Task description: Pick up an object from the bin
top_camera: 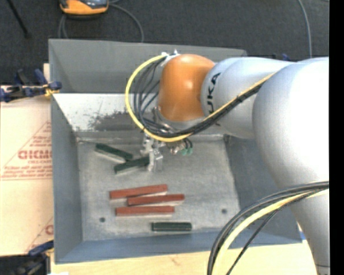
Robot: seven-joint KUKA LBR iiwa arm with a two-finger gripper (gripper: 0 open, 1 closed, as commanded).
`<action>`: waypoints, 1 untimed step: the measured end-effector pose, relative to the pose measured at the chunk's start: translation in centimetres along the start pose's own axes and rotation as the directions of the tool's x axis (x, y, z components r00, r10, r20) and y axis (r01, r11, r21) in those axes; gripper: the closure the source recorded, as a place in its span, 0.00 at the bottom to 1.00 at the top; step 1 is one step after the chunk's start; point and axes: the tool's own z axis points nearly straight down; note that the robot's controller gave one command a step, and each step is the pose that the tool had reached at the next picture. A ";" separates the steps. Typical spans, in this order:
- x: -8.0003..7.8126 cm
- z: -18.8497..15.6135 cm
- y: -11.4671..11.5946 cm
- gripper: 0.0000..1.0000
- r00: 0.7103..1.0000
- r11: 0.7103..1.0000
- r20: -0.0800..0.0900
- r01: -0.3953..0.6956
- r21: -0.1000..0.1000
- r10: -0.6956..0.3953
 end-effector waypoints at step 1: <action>1.9 -13.4 -3.6 1.00 0.921 0.921 -0.007 0.389 -0.006 -0.389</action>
Offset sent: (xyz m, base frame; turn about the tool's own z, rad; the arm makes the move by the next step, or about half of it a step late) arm 0.0000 0.0000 0.0000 0.0000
